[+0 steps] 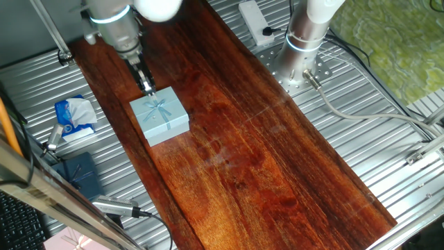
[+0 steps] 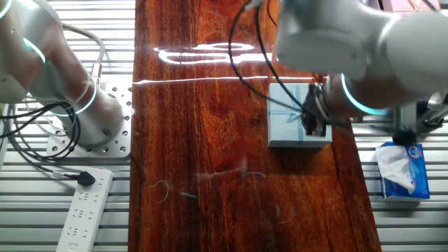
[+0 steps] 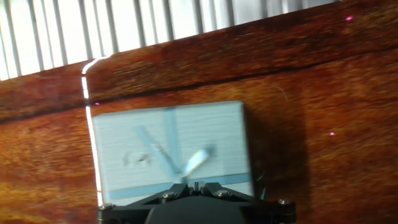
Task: Slide the outer casing onto the gift box
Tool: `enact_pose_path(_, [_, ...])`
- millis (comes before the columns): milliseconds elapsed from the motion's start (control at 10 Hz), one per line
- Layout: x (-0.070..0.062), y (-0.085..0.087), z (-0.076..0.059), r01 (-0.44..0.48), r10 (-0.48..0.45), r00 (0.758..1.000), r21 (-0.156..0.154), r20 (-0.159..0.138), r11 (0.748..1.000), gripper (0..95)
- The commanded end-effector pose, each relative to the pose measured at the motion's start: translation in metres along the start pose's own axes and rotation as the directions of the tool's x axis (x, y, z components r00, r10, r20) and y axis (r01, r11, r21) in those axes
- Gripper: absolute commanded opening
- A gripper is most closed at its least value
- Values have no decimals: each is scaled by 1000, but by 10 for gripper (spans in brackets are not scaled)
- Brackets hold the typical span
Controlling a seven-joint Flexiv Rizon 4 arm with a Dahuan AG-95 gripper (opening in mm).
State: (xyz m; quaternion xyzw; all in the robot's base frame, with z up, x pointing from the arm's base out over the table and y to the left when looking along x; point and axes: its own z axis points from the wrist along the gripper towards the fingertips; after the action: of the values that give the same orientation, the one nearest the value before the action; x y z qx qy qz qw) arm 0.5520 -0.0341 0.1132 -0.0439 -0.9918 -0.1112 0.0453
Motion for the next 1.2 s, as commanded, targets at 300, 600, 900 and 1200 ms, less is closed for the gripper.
enact_pose_path(300, [-2, 21, 4, -5, 4, 1000, 5, 9, 1000, 0])
enact_pose_path(600, [-6, 30, 2, -7, 7, 1000, 3, 3, 1000, 0])
enact_pose_path(900, [-10, 34, 1, 3, -3, 1000, 40, -4, 999, 0])
enact_pose_path(1200, [-10, 33, -2, 45, -44, 999, 119, -9, 992, 0])
